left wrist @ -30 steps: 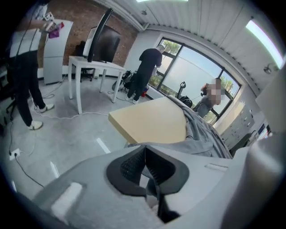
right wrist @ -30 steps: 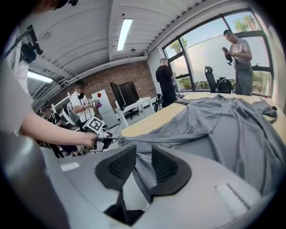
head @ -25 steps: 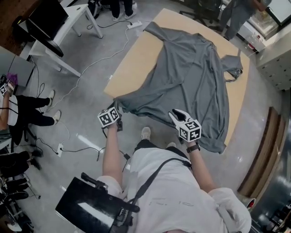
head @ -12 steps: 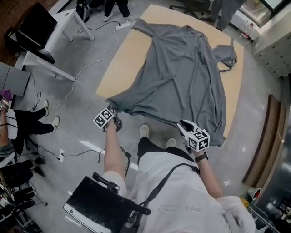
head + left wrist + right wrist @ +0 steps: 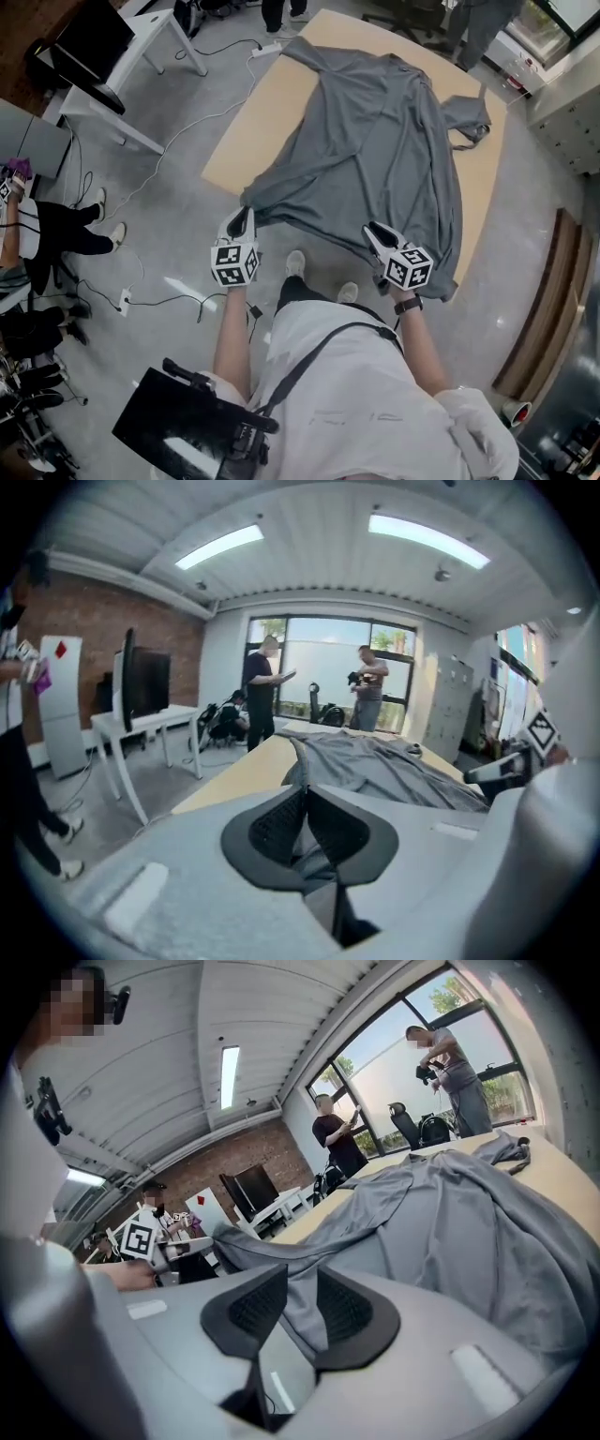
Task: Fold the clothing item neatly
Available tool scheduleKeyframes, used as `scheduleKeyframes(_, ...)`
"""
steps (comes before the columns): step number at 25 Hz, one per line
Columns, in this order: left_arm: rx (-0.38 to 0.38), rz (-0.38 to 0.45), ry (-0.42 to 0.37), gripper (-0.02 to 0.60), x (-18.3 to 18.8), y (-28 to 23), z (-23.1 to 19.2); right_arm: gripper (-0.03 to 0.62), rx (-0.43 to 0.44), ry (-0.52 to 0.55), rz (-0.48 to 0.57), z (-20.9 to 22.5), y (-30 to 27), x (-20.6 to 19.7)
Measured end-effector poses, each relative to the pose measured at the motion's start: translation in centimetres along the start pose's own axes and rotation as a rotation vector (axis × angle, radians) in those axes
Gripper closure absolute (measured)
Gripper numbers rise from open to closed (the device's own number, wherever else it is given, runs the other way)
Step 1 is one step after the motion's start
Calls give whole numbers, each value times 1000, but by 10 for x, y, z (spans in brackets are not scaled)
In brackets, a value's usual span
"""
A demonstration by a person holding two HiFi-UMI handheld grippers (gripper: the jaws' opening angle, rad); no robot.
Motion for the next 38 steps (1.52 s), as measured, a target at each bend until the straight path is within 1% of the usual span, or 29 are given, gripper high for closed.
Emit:
scheduleKeyframes(2,-82,54,-123,561,21,24,44,494,0,-18,37,3,5,4)
scheduleKeyframes(3,-135,82,-189,561,29,37,68,497,-3,-30,55,4,9,4)
scheduleKeyframes(5,-267,118,-329,561,34,61,119,501,-10,-54,90,8,20,4)
scheduleKeyframes(6,-340,115,-400,561,28,71,143,503,-15,-67,105,11,26,2)
scheduleKeyframes(7,-405,92,-465,561,16,78,164,505,-19,-82,117,14,32,-2)
scheduleKeyframes(8,-452,53,-516,561,-2,82,180,508,-24,-99,127,16,37,-7)
scheduleKeyframes(9,-479,2,-544,561,-22,84,189,511,-29,-116,134,19,42,-13)
scheduleKeyframes(11,-491,-107,-545,561,-63,83,192,513,-37,-146,137,23,47,-23)
scheduleKeyframes(13,-476,-206,-530,561,-96,78,185,517,-33,-164,125,23,47,-30)
scheduleKeyframes(15,-458,-297,-533,560,-124,70,176,517,-15,-166,97,23,39,-34)
scheduleKeyframes(17,-427,-373,-555,558,-148,60,167,517,5,-153,57,21,23,-36)
scheduleKeyframes(19,-389,-428,-573,558,-167,51,158,517,25,-124,9,20,1,-34)
scheduleKeyframes(20,-372,-447,-570,558,-174,47,155,517,34,-104,-15,20,-13,-31)
scheduleKeyframes(23,-341,-480,-523,558,-188,37,149,517,37,-54,-66,29,-62,-13)
scheduleKeyframes(25,-331,-488,-485,558,-192,36,151,519,18,-59,-84,40,-93,0)
scheduleKeyframes(26,-327,-487,-468,558,-193,38,152,519,5,-79,-92,47,-107,5)
scheduleKeyframes(29,-325,-472,-430,558,-191,44,155,509,-43,-202,-107,66,-146,11)
scheduleKeyframes(32,-328,-455,-411,558,-186,48,151,493,-74,-352,-106,74,-177,3)
scheduleKeyframes(34,-328,-447,-404,558,-182,49,146,490,-98,-392,-116,75,-191,-3)
scheduleKeyframes(36,-326,-441,-402,558,-179,50,141,513,-128,-375,-133,74,-198,-8)
scheduleKeyframes(38,-321,-436,-404,558,-178,50,136,573,-138,-355,-132,74,-198,-10)
Point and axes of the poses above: the fingertips, and each gripper's own axes: y backward along the fingers, z to its right, x out of its top, the point moved 7 cm from there along y, backward along the fingers, and after that the axes turned 7 degrees about x, right-handed, at the moved point
